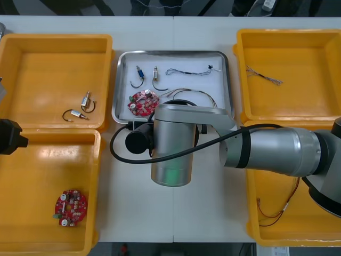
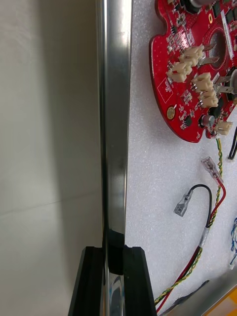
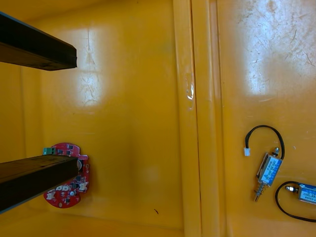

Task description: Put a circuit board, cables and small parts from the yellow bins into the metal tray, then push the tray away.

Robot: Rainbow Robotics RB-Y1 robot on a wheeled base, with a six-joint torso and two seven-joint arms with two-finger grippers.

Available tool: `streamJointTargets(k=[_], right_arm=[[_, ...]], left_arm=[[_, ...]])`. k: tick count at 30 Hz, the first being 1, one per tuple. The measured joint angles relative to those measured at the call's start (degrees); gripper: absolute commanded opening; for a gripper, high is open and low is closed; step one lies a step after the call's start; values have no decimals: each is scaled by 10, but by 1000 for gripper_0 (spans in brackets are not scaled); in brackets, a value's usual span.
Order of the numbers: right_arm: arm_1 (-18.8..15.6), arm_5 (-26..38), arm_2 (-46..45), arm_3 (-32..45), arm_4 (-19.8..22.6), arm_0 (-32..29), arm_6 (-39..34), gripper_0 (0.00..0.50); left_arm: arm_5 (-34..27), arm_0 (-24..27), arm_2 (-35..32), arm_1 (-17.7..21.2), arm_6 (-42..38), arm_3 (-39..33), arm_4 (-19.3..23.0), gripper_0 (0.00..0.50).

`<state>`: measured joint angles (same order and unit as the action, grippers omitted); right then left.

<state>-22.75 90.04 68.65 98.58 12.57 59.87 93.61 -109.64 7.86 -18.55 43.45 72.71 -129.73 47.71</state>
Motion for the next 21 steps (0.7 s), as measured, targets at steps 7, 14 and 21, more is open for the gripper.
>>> streamJointTargets(k=[7,14,21], right_arm=[[1,-18,0,-28,-7,14,0,0],[2,-41,0,-61,-11,29,12,0],[12,-66,-7,-102,-11,38,30,0]], left_arm=[[0,0,0,0,0,0,0,500],[0,0,0,0,0,0,0,500],[0,0,0,0,0,0,0,500]])
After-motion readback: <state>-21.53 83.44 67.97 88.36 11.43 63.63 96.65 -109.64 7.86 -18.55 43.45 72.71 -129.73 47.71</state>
